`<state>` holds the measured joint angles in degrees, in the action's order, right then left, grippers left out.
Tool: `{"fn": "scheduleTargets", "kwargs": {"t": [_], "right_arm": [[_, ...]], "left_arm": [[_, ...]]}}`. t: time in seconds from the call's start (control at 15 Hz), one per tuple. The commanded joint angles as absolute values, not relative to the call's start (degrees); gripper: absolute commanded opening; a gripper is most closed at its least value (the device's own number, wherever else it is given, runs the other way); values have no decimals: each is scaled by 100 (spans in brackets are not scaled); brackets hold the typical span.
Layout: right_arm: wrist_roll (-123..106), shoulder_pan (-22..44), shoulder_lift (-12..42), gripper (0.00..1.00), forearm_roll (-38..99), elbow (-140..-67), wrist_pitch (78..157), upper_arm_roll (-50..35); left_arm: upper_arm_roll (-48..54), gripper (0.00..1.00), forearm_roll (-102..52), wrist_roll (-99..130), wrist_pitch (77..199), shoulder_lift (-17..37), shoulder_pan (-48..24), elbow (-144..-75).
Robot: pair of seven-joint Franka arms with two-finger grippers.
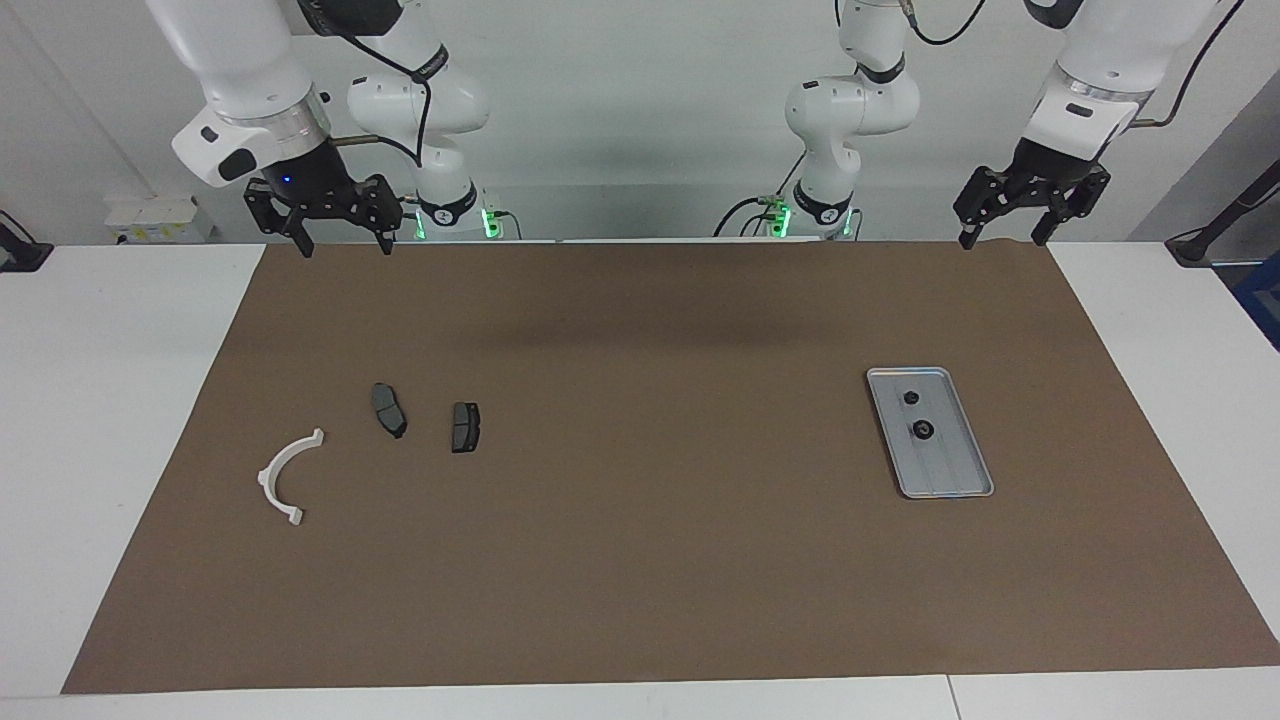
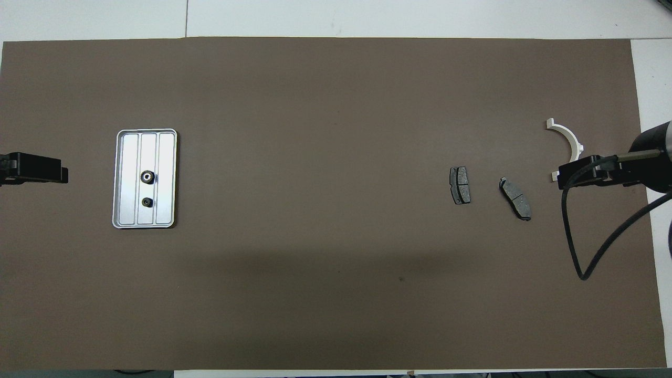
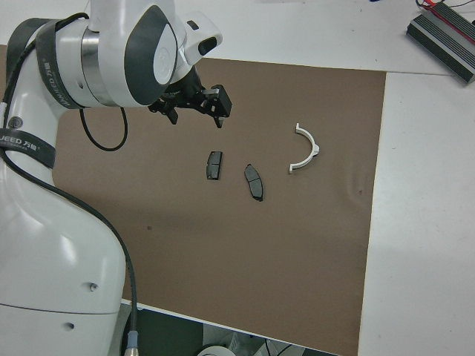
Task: Place bearing gear from tray to pile
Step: 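Move the left gripper toward the silver tray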
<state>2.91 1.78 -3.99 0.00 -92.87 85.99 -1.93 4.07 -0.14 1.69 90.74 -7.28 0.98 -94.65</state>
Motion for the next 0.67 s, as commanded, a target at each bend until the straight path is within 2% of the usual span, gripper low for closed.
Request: {"fn": "scheduleTargets", "kwargs": {"t": [0.0, 0.2, 0.4, 0.47, 0.6], "right_arm": [[325, 149, -448, 100, 149, -9325, 8692, -193], [316, 149, -448, 100, 149, -9334, 8692, -193], [316, 141, -448, 100, 158, -9334, 8692, -193], [316, 141, -448, 100, 158, -9334, 8692, -193], [316, 141, -448, 100, 149, -9334, 8692, -193]], "left_arm": [[325, 100, -88, 36, 9105, -931, -17, -9711], [316, 100, -97, 35, 9140, -1028, -9, -9912], [308, 100, -97, 9, 10287, -1501, 44, -11262], [299, 100, -88, -35, 10579, -1433, 44, -11642], [290, 100, -88, -298, 11167, -952, 44, -12101]]}}
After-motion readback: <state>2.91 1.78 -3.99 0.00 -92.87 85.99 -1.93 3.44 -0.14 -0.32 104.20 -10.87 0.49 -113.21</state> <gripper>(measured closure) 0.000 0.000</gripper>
